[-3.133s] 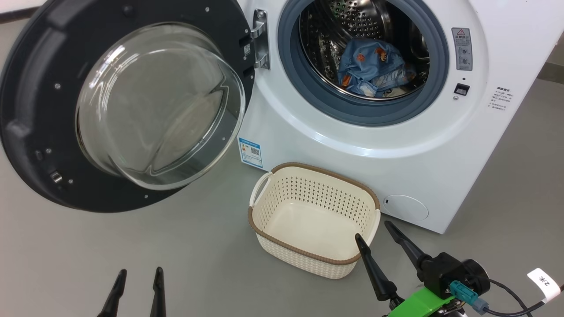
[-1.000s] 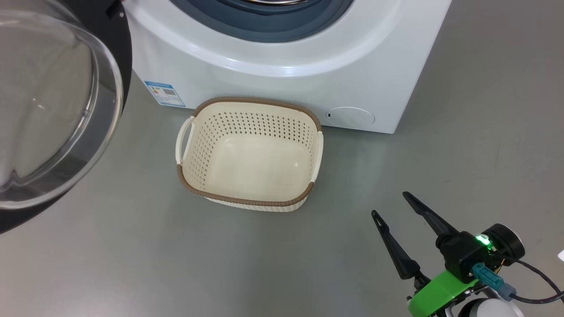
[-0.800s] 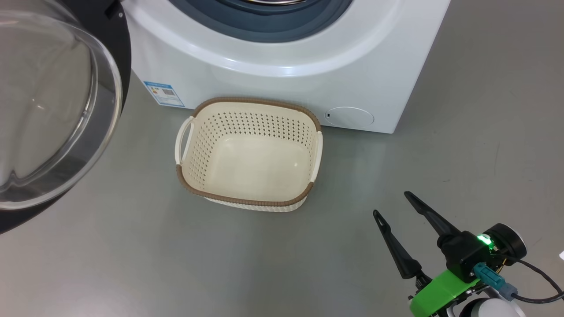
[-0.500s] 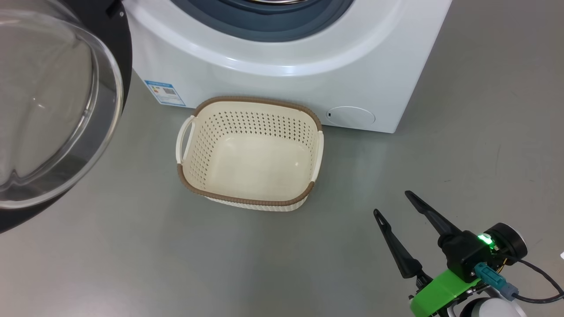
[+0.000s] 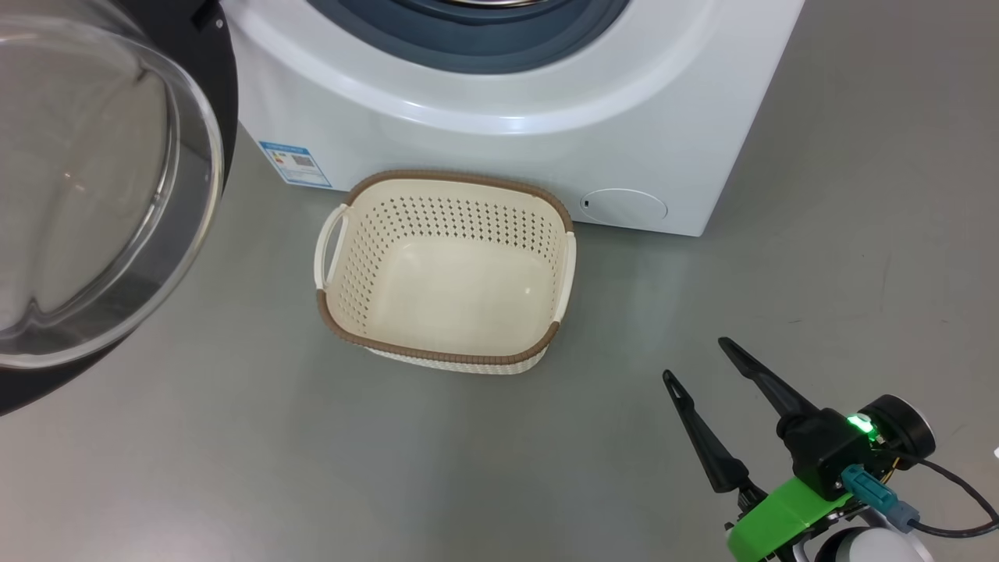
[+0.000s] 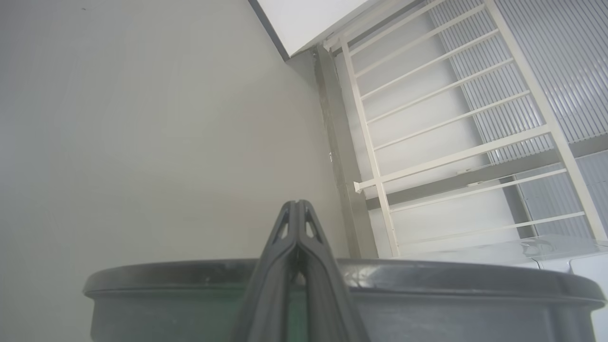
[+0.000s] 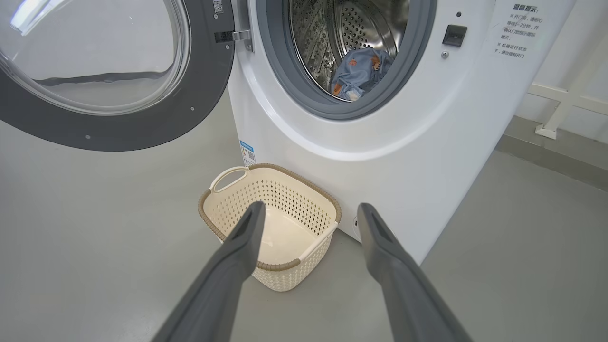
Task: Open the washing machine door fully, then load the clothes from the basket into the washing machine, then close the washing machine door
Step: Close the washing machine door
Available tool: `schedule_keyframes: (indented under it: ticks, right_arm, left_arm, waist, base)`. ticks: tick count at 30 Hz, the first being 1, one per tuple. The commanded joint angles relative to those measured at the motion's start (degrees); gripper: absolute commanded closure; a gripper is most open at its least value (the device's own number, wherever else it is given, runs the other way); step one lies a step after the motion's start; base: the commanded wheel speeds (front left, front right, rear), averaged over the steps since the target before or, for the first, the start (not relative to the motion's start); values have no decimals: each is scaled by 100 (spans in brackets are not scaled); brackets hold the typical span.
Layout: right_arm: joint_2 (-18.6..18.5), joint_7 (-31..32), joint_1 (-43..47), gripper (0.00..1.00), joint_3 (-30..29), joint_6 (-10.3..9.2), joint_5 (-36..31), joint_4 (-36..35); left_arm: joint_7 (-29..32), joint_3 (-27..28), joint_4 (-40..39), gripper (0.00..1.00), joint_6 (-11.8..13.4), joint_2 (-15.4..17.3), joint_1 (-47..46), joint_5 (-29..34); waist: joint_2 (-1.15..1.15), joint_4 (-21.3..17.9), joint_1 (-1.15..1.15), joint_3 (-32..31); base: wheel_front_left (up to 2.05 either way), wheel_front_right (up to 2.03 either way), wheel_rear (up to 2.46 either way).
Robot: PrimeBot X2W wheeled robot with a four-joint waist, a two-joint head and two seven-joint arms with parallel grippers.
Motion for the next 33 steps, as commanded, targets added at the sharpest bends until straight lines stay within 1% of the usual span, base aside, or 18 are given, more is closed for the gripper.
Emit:
schedule_keyframes:
  ticks: [1,4,9,13,15,17,21,22,24,26,30,33]
  right_arm:
    - [11,-27,-144,0,104,9,4,-142]
    - [22,-34,-149,0,104,9,4,-125]
    - [26,-55,-141,0,104,9,3,-105]
    - [17,-55,-149,0,101,9,5,-104]
    - [4,-47,-150,0,100,9,5,-118]
    - [-21,-39,-150,0,98,9,7,-131]
    - [-64,-8,-144,0,82,9,5,-172]
    - [-84,12,-136,0,76,9,4,-190]
    - [-108,29,-134,0,82,9,4,-200]
    - [-114,48,-132,0,92,9,6,-213]
    - [-113,64,-129,0,100,9,9,-232]
    - [-100,64,-116,0,96,9,6,-231]
  left_arm:
    - [165,-72,-107,100,-85,271,3,2]
    - [280,-125,-113,100,-121,245,10,2]
    - [269,-233,-146,100,-99,245,38,92]
    - [408,-303,-161,100,-124,199,8,88]
    - [449,-335,-160,100,-97,199,5,103]
    - [481,-350,-146,100,-40,193,-7,107]
    - [499,-401,-76,100,197,188,-35,162]
    - [483,-405,-38,100,319,178,-64,173]
    - [498,-405,-4,100,394,162,-94,165]
    - [618,-380,13,100,383,147,-147,96]
    - [1019,-467,10,100,228,176,-106,62]
    - [1169,-460,14,100,184,215,-48,26]
  waist:
    - [0,8,0,2]
    - [0,15,0,-6]
    - [0,27,0,-14]
    - [0,30,0,-8]
    - [0,31,0,5]
    - [0,31,0,21]
    - [0,37,0,50]
    - [0,46,0,55]
    - [0,50,0,47]
    - [0,51,0,30]
    - [0,50,0,-2]
    - [0,51,0,-26]
  base:
    - [0,0,0]
    - [0,0,0]
    - [0,0,0]
    - [0,0,0]
    - [0,0,0]
    - [0,0,0]
    - [0,0,0]
    - [0,0,0]
    - [0,0,0]
    - [0,0,0]
    - [0,0,0]
    - [0,0,0]
